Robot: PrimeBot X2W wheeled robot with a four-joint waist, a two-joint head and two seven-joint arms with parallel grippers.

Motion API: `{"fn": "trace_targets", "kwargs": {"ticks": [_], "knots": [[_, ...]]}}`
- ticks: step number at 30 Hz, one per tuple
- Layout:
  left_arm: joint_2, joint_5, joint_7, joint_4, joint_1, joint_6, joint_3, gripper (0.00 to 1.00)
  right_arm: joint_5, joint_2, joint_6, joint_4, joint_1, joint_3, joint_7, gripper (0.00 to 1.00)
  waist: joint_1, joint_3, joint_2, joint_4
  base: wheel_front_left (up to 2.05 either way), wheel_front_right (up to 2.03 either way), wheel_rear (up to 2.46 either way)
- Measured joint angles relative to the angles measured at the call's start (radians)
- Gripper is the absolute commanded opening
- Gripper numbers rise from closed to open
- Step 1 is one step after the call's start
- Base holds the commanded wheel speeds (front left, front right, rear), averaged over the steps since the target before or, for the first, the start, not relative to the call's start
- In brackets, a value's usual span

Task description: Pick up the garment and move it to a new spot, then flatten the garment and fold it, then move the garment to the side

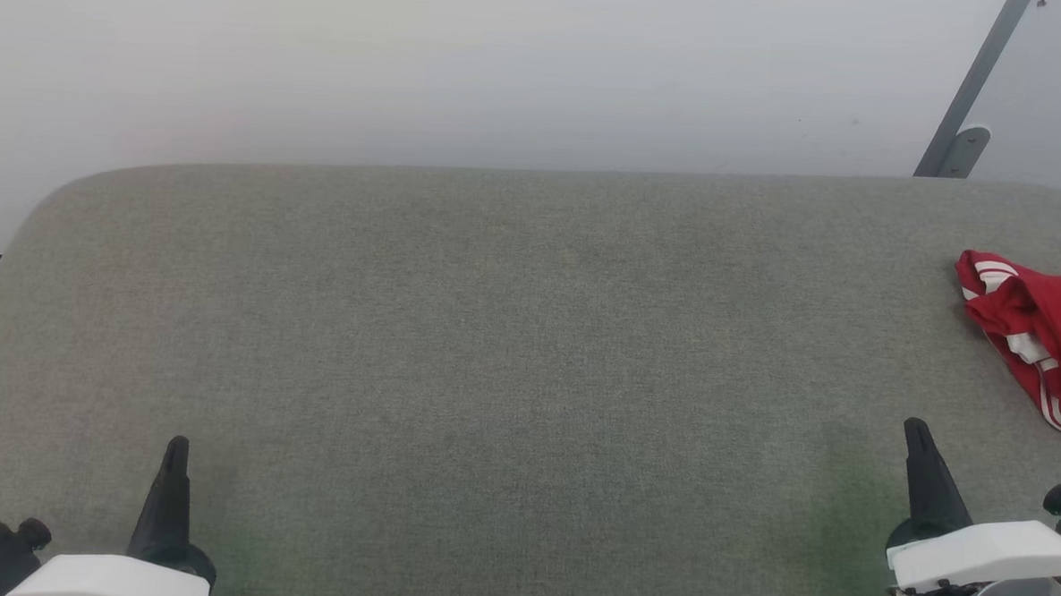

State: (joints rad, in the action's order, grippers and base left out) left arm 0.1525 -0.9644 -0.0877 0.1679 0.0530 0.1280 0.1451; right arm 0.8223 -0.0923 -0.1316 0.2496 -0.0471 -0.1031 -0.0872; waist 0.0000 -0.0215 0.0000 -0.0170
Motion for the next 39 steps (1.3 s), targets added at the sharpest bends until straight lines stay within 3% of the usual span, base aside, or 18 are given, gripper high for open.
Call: {"fn": "trace_targets", "kwargs": {"ticks": [39], "knots": [[-0.057, -0.353, 0.112, 0.042, -0.083, 0.000, -0.016, 0.00, 0.430, 0.023, 0.000, -0.002, -0.034, -0.005, 0.109, 0.00, 0.0000, 0.008, 0.0000, 0.008, 0.00, 0.00, 0.00]]}}
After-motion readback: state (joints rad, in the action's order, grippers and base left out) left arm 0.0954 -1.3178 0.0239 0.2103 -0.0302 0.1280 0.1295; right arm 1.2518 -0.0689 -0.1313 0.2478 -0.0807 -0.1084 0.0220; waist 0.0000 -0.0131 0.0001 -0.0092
